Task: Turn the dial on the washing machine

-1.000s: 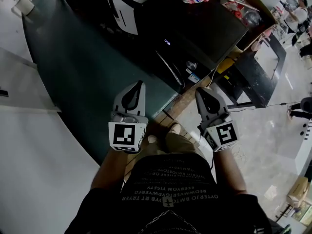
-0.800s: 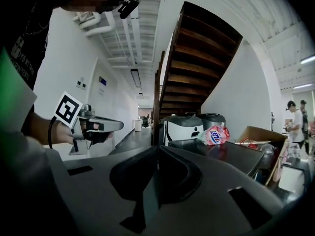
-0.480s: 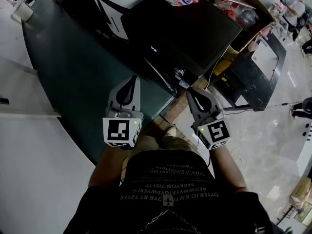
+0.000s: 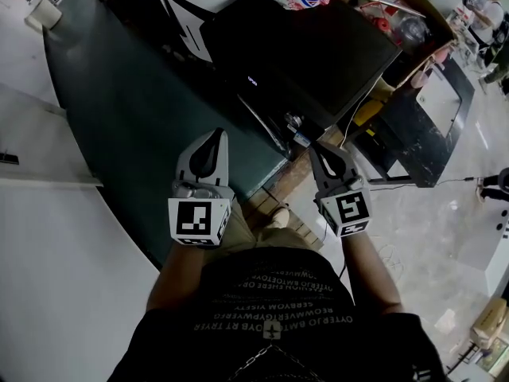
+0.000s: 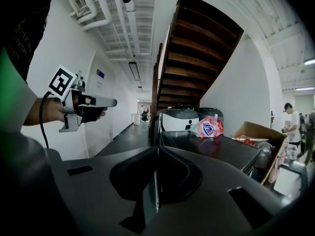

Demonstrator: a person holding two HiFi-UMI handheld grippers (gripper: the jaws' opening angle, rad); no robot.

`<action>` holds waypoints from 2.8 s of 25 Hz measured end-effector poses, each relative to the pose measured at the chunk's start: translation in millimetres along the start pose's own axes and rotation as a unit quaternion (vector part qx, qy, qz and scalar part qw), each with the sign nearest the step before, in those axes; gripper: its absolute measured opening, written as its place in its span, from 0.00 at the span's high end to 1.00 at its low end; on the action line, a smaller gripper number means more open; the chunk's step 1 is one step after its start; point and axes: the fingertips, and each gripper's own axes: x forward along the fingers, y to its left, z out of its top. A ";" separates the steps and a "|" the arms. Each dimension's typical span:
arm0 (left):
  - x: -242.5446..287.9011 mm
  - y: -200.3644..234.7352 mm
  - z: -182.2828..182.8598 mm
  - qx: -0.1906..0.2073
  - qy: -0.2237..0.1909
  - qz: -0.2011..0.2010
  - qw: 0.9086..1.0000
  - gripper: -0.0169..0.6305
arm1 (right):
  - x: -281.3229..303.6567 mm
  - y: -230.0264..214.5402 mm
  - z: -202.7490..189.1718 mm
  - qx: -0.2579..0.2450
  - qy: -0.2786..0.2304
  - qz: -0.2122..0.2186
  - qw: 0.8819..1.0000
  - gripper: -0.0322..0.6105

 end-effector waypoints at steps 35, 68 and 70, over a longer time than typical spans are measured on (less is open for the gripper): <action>53.8 10.9 -69.3 -0.029 0.033 -0.061 0.997 0.97 | 129.5 -31.4 -138.9 -0.086 0.182 -0.079 0.976 0.83; 49.2 -6.2 -55.6 -0.008 0.036 -0.050 0.998 0.97 | 143.7 -38.6 -171.2 -0.102 0.235 -0.064 0.964 0.75; 47.2 -6.7 -54.6 -0.008 0.037 -0.048 0.998 0.97 | 144.5 -37.2 -165.2 -0.106 0.230 -0.061 0.965 0.75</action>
